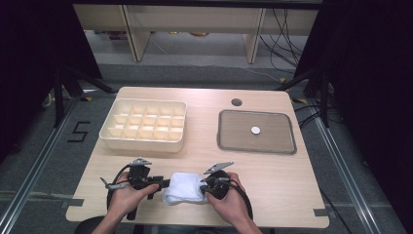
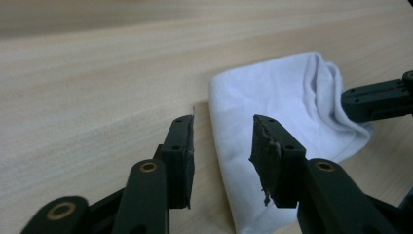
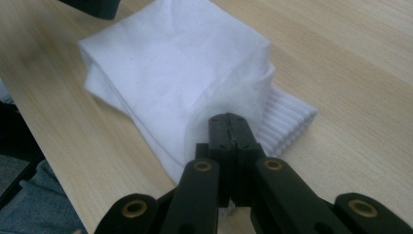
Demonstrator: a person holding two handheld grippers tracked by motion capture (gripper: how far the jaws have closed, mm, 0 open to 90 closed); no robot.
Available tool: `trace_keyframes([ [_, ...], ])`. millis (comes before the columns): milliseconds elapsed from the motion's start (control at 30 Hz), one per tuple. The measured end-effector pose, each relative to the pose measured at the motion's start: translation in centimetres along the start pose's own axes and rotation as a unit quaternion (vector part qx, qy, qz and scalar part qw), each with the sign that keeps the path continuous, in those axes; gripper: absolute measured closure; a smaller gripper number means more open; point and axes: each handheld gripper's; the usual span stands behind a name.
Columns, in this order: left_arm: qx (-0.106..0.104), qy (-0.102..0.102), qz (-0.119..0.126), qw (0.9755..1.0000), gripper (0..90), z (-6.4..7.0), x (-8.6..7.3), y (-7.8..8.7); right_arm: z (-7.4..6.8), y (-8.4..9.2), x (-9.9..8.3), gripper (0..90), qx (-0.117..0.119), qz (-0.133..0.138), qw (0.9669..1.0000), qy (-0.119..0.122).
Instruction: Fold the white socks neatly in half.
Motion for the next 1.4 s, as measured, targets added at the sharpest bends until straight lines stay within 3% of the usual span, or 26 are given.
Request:
trace_keyframes([
  [67, -0.022, 0.019, -0.004, 0.9996, 58.3, 0.1, 0.0, -0.5, 0.0, 0.0, 0.0, 90.0, 0.001, 0.001, 1.0, 0.001],
  [133, -0.036, 0.025, -0.017, 0.9989, 59.7, -0.1, 0.1, -0.8, 0.0, 0.0, 0.0, 90.0, 0.0, 0.002, 1.0, 0.001],
  [167, -0.031, 0.032, -0.018, 0.9988, 60.7, 0.0, 0.1, -1.0, 0.1, 0.0, 0.0, 90.0, 0.001, 0.002, 1.0, 0.003],
  [367, -0.049, 0.046, -0.032, 0.9972, 67.5, -0.4, 0.2, -1.5, 0.1, 0.0, -0.1, 90.0, 0.003, 0.002, 1.0, 0.002],
  [500, -0.043, 0.049, -0.035, 0.9972, 70.4, -0.3, 0.3, -1.5, 0.1, 0.0, -0.1, 90.0, 0.003, 0.002, 1.0, 0.002],
  [633, -0.045, 0.045, -0.042, 0.9971, 72.9, -0.4, 0.3, -1.7, 0.1, 0.0, -0.1, 90.0, 0.004, 0.003, 1.0, 0.002],
  [800, -0.029, 0.04, -0.039, 0.998, 77.2, -0.1, 0.3, -1.9, 0.1, -0.1, -0.1, 90.0, 0.001, 0.003, 1.0, 0.001],
  [967, -0.026, 0.033, -0.037, 0.9984, 82.3, 0.0, 0.2, -1.9, 0.1, -0.1, -0.1, 90.0, 0.004, 0.002, 1.0, -0.001],
  [1400, -0.047, 0.023, -0.017, 0.9985, 84.4, 0.4, 0.5, -0.5, -0.1, -0.1, -0.1, 90.0, 0.005, -0.005, 0.9999, -0.014],
])
Point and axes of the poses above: each handheld gripper's, and its own axes: y roughly backward along the jaws, x roughly out of its top, z roughly to its right, and after that the axes turned 13 degrees about -z, right-handed
